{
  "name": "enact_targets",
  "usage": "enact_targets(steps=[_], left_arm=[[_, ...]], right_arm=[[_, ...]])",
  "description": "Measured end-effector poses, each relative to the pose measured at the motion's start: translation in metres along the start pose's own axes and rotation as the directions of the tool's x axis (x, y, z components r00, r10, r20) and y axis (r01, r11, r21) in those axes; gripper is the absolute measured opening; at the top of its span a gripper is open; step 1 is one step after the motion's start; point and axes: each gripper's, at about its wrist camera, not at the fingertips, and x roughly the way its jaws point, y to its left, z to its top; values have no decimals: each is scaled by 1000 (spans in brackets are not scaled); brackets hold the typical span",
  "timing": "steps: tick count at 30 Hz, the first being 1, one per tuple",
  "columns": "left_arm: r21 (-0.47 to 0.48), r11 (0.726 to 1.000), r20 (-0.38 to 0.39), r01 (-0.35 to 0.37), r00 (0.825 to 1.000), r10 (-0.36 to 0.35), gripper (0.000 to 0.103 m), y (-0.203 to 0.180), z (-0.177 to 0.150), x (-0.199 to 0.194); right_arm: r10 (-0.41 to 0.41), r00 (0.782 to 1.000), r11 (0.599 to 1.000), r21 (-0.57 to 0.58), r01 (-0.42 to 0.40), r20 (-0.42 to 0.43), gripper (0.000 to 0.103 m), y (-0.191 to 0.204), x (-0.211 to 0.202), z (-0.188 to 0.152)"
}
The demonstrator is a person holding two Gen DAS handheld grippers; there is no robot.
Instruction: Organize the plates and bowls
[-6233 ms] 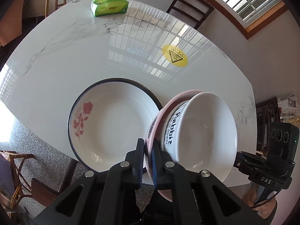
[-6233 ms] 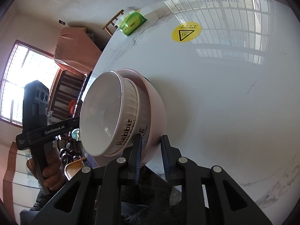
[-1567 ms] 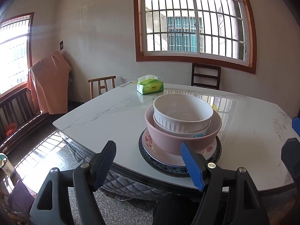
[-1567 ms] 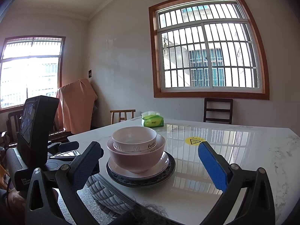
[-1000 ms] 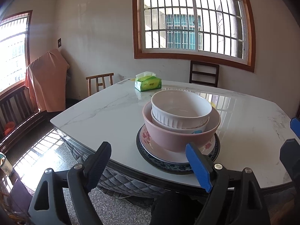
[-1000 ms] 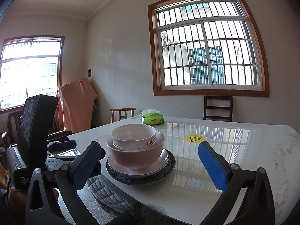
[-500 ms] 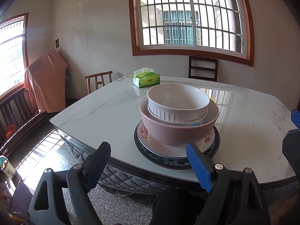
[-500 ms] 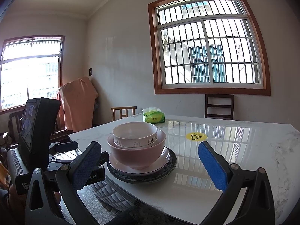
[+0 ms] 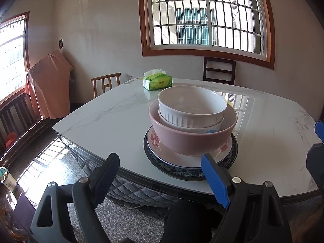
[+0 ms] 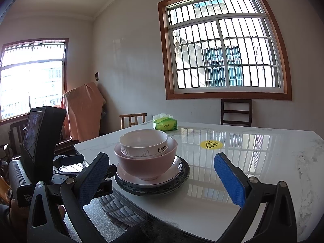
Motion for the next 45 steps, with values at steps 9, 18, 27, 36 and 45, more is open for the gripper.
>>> enact_targets(steps=[9,18,27,36,45], left_arm=[[7,1000,-7,-6,1000,6,85,-1,1,1],[13,1000,-19,-6,1000,6,85,-3,0,5],[18,1000,-32,-9,999,9,85,-5,-1,9],[37,999,-19,-37,999,38,85,-9,-2,12],[-12,998,-22,-63,998,63,85,-4,-2,15]], right_arm=[[1,1000,1000,11,-1,-12,103,-5,1,-3],[-2,1000,1000,23,2,-21,103,-9,1,-5],[-3,999,999,48,5,-39,103,-18,3,-9],[-6,999,998,61,8,-45,103,-22,2,-10],[-95,994,993,69,99,-52,103,-59,-3,-8]])
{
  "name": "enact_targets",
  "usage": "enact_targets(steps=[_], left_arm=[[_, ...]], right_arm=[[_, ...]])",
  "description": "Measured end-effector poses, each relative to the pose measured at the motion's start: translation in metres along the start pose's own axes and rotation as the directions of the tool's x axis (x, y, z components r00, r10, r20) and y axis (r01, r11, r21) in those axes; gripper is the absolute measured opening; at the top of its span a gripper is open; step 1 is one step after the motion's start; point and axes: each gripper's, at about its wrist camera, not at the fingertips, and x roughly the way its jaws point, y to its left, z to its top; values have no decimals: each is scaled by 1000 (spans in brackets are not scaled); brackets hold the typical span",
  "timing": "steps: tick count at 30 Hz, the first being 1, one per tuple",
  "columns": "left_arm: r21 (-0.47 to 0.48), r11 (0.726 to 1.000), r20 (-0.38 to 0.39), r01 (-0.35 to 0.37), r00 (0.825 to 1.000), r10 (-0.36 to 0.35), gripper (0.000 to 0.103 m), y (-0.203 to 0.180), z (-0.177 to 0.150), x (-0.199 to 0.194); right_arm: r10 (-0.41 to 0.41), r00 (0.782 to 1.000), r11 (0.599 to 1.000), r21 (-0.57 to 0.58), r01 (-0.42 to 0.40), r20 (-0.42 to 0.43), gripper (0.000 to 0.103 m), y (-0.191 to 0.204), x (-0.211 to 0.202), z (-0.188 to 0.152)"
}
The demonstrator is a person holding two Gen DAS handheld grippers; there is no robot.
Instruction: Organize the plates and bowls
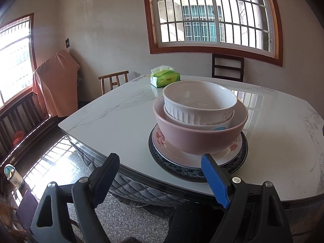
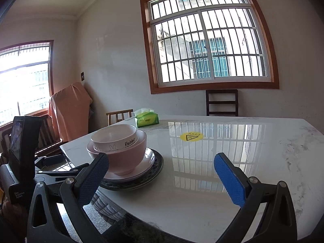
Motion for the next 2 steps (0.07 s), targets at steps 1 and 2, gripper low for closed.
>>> enact_targets(steps=[1,2], left_arm=[[-10,1000,-9,8,1000,-8,85,2,1,1],[-15,1000,-15,9,1000,-9,85,2,2,2]], right_arm=[[-13,1000,1000,13,13,-16,103,-13,2,2],[-26,999,999,27,28,-41,103,-28,6,4]])
